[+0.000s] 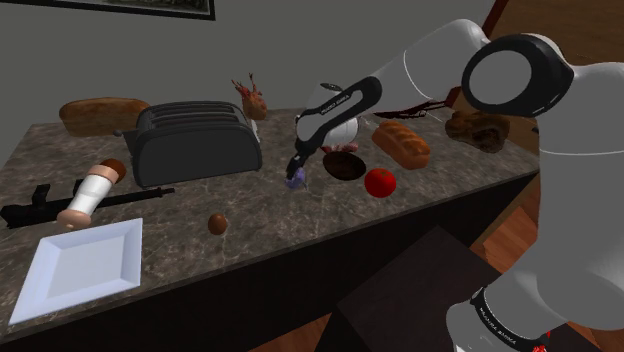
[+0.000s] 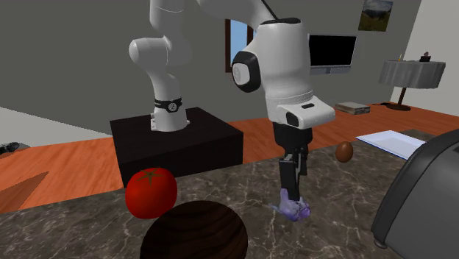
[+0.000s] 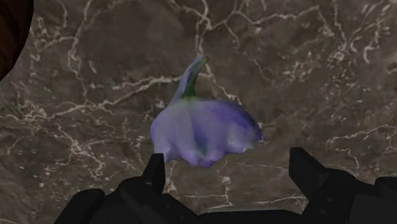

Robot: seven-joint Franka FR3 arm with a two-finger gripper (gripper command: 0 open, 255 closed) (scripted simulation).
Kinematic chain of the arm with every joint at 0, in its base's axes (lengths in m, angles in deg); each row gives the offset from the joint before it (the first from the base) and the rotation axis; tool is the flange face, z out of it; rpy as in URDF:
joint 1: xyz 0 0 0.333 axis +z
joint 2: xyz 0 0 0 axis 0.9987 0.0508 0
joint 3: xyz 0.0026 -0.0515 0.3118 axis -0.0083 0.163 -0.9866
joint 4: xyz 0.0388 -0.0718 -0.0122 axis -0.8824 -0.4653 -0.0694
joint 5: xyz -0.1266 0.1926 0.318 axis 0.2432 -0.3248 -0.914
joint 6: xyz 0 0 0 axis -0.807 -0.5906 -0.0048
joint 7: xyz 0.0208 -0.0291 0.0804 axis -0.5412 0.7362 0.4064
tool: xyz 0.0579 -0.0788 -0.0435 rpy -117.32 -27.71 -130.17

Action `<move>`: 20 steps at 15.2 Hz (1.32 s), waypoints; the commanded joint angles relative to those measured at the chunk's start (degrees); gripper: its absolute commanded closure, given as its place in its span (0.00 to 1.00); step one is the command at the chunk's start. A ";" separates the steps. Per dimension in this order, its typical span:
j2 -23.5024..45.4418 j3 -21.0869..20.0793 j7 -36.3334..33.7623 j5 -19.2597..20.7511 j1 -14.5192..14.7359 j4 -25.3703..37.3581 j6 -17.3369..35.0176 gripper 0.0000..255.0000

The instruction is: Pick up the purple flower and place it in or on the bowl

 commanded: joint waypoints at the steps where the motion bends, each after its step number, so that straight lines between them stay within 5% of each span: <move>1: 0.60 -0.03 -0.01 -0.01 0.06 0.28 0.35 0.00; 7: 0.59 -0.03 -0.01 -0.01 0.05 0.28 0.34 0.00; 8: 0.59 -0.03 -0.01 -0.01 0.05 0.28 0.34 1.00; 20: -1.15 -0.06 -0.47 0.37 -0.04 0.08 -1.17 1.00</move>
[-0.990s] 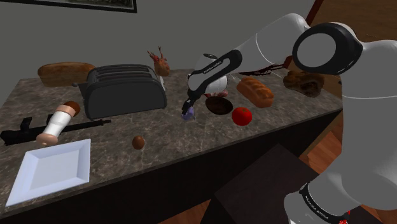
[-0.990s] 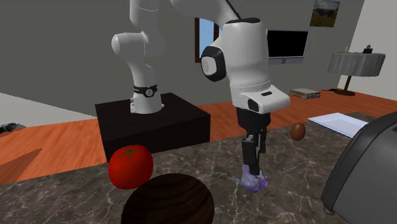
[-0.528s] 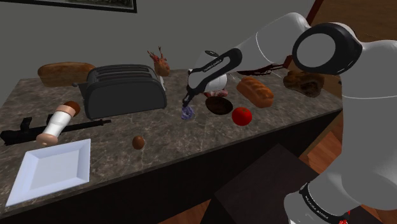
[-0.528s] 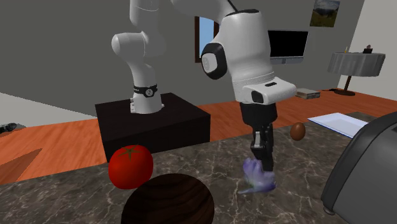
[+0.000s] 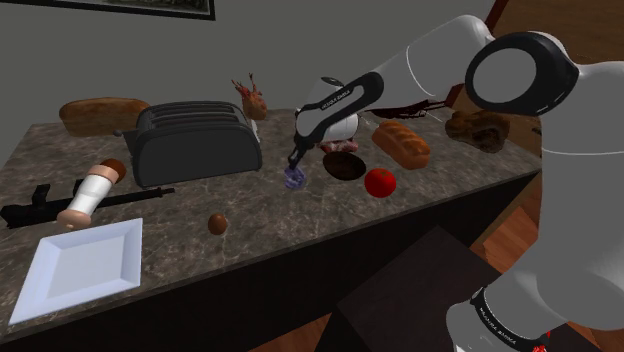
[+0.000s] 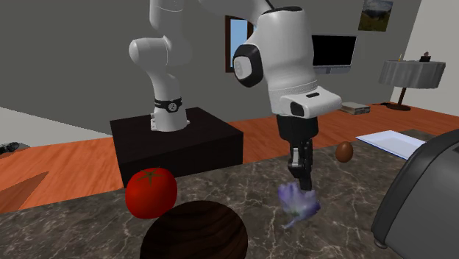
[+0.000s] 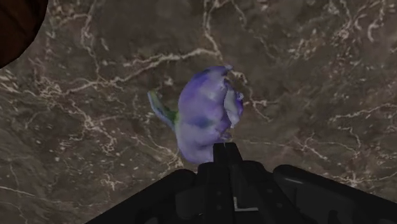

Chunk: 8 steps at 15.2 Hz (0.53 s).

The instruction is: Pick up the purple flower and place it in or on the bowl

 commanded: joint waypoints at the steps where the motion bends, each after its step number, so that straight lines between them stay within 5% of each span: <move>1: 0.00 0.00 0.00 0.00 0.00 0.00 0.00 1.00; 2: 0.00 0.00 0.00 0.00 0.00 0.00 0.00 0.00; 6: 1.49 -6.87 9.94 -11.09 -13.41 3.15 -15.09 0.00; 8: 2.34 -7.43 10.46 -11.73 -14.40 3.59 -16.01 0.00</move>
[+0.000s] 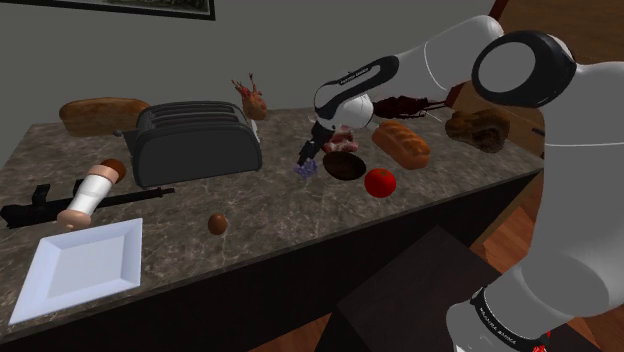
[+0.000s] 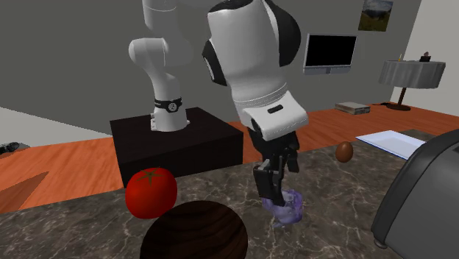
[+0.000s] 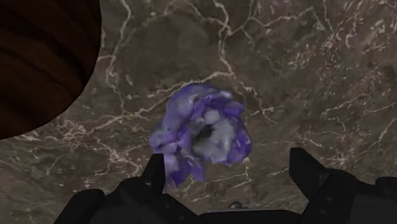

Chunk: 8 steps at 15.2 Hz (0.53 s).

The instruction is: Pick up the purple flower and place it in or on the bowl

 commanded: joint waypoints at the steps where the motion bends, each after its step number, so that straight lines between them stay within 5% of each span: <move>1: 1.99 -0.76 0.38 -0.70 -0.80 -0.10 -5.04 0.00; 8: 5.36 -3.32 -0.75 1.18 -2.01 0.32 -1.83 0.00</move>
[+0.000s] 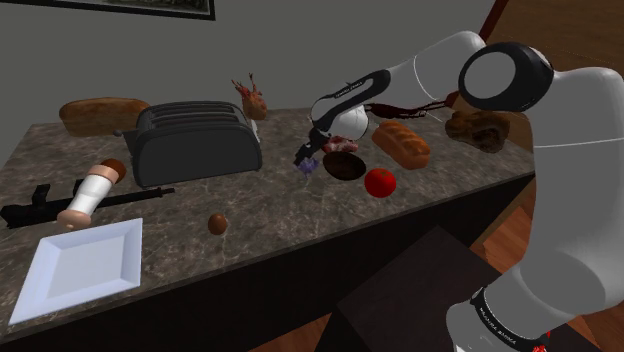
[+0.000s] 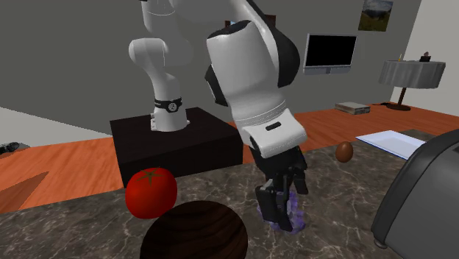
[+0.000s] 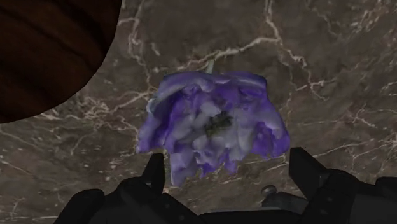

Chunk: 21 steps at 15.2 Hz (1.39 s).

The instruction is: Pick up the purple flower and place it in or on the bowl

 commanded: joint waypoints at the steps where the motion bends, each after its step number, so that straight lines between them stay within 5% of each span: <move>1: 0.39 -0.88 -0.65 0.67 -0.38 -0.65 -13.97 0.00; 6: 0.42 -1.17 -0.82 0.95 -0.64 -0.66 -13.92 0.00; 7: 0.45 -1.17 -0.80 0.94 -0.64 -0.68 -13.88 1.00; 16: 0.46 -1.18 -0.82 0.93 -0.61 -0.72 -13.81 1.00; 17: 0.46 -1.18 -0.82 0.93 -0.61 -0.72 -13.81 0.00; 21: -11.06 -9.57 8.52 -11.62 -6.78 -24.01 10.44 0.00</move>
